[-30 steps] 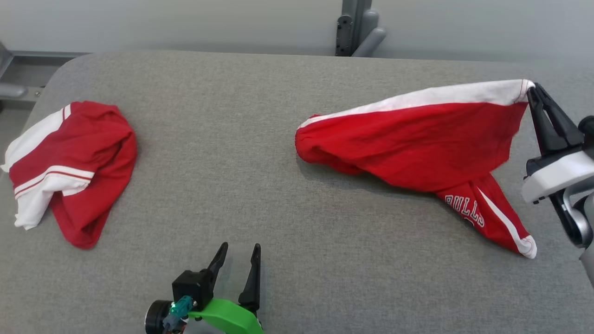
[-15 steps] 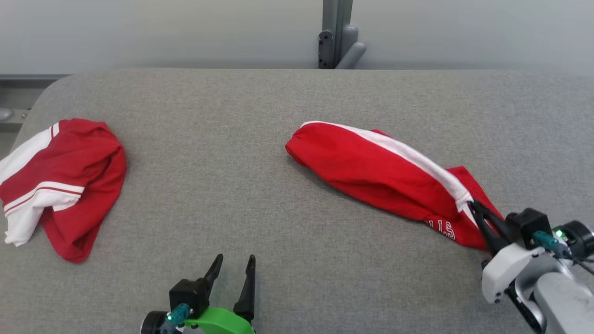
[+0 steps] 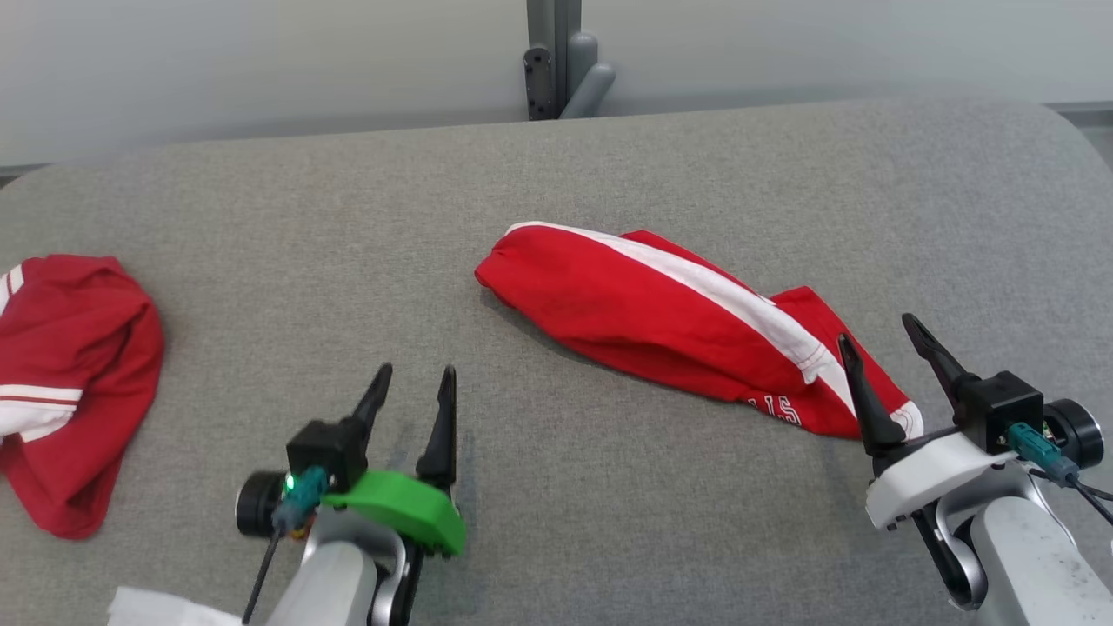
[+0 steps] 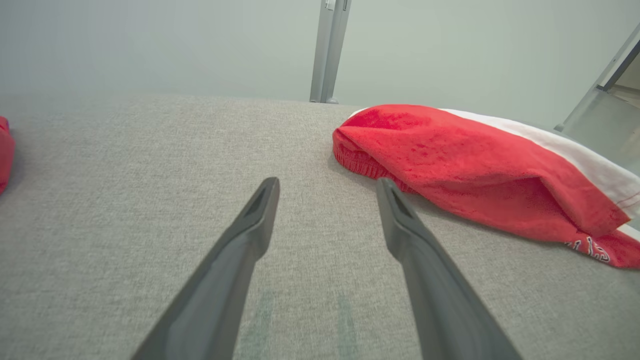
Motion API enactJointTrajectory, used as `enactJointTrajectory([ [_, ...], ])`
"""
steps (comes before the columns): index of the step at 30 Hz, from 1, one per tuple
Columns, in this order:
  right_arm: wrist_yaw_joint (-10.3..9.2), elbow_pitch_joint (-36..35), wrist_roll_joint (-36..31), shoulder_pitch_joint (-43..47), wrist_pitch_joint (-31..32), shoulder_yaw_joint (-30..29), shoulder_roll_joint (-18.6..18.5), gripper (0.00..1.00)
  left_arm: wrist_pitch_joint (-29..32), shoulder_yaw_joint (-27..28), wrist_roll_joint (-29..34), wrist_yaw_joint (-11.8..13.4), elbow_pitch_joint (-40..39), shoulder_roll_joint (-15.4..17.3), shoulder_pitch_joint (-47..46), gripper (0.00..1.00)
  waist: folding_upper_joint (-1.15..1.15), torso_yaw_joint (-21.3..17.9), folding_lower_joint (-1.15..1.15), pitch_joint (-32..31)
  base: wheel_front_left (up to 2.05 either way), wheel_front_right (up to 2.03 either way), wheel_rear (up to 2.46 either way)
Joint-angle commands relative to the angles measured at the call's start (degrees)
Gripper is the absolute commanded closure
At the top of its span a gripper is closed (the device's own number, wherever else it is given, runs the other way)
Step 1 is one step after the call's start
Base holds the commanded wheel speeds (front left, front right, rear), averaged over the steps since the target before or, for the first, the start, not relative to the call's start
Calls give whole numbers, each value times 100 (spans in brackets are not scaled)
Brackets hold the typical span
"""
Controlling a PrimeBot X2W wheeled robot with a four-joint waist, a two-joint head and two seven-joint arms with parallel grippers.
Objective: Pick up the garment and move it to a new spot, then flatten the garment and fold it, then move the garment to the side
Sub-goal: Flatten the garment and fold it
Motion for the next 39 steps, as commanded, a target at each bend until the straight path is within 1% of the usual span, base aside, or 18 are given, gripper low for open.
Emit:
enactJointTrajectory([
  [1,-7,-79,-45,-41,-16,-18,54,0,3,-1,79,-29,47,21,-317,0,0,-218,0,311,0,0,0],
  [6,-7,-300,-81,-197,-16,25,272,0,3,-88,5,-131,536,21,-1456,0,0,-479,0,821,0,0,0],
  [12,-7,-361,5,-394,-16,114,411,0,3,-190,-161,-139,1587,22,-2550,0,0,-798,0,1289,0,0,0],
  [15,-7,-357,43,-488,-16,83,443,0,3,-174,-246,-34,2155,24,-2882,0,0,-906,0,1429,0,0,0],
  [17,-6,-373,58,-502,-16,87,464,0,3,-183,-273,-13,2499,24,-3005,0,0,-954,0,1482,0,0,0],
  [23,-6,-369,71,-574,-16,49,494,0,6,-340,-366,-172,3018,24,-3128,0,0,-972,0,1538,0,0,0],
  [24,-6,-367,77,-579,-16,45,493,0,6,-414,-339,-209,3058,24,-3105,48,0,-954,0,1528,0,0,0],
  [25,-6,-370,84,-582,-16,48,486,0,6,-464,-310,-232,3050,24,-3084,100,0,-929,0,1506,0,0,0],
  [26,-6,-370,84,-582,-16,48,486,0,6,-464,-310,-232,3050,24,-3084,100,0,-929,0,1506,0,0,0],
  [32,-6,-304,140,-384,-16,24,544,0,3,-365,-89,-69,2165,25,-2439,100,0,-617,0,1101,0,0,0],
  [39,-6,-159,193,-54,-16,35,613,0,0,-144,257,-17,1040,22,-1384,100,0,-10,0,519,0,0,0],
])
